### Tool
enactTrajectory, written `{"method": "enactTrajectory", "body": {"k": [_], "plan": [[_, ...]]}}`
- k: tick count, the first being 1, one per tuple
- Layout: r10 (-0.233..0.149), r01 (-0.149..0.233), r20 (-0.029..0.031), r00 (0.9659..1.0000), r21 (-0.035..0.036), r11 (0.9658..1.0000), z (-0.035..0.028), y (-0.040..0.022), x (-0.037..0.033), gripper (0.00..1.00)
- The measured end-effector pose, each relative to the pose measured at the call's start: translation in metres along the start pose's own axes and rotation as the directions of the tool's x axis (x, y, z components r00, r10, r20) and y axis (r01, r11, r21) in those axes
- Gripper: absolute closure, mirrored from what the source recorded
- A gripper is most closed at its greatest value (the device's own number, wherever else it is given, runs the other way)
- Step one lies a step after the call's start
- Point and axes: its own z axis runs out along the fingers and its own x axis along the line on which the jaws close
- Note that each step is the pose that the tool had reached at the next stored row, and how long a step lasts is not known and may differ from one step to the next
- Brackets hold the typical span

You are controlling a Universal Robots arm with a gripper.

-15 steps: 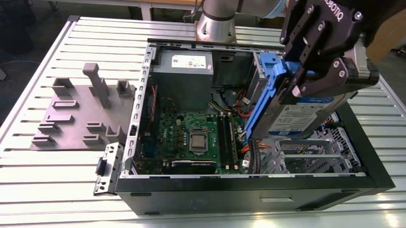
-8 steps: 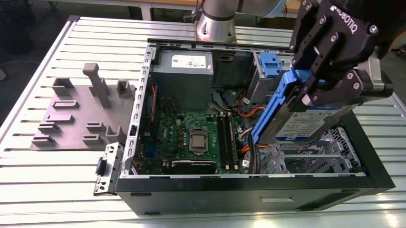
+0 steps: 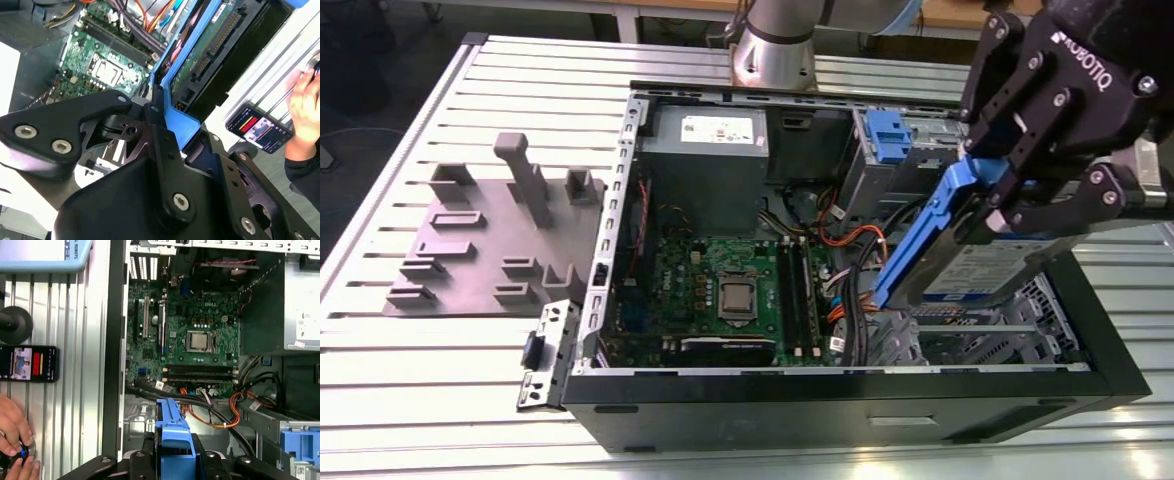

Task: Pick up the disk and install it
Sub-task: 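Insert the disk into the insertion slot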

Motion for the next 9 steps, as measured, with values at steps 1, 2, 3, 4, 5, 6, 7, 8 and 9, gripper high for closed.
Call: {"method": "enactTrajectory", "body": {"k": [1, 2, 3, 4, 5, 6, 7, 8, 9], "plan": [[0.0, 0.0, 0.0, 1.0, 0.0, 1.0, 0.0005, -0.0029, 0.0, 0.63], [0.0, 0.0, -0.0001, 1.0, 0.0, 1.0, 0.0011, -0.0057, 0.0001, 0.63], [0.0, 0.0, -0.0001, 1.0, 0.0, 1.0, 0.0016, -0.0083, 0.0001, 0.63], [0.0, 0.0, -0.0003, 1.0, 0.0, 1.0, 0.0019, -0.0105, 0.0001, 0.63], [0.0, 0.0, -0.0003, 1.0, -0.0001, 1.0, 0.0021, -0.0124, 0.0001, 0.63], [0.0, 0.0, -0.0004, 1.0, 0.0, 1.0, 0.0023, -0.0141, 0.0001, 0.63], [0.0, 0.0, -0.0003, 1.0, 0.0, 1.0, 0.0025, -0.0157, 0.0002, 0.63], [0.0, 0.0, -0.0003, 1.0, 0.0, 1.0, 0.0027, -0.0172, 0.0002, 0.63], [0.0, 0.0, -0.0004, 1.0, 0.0, 1.0, 0.0029, -0.0187, 0.0002, 0.63]]}}
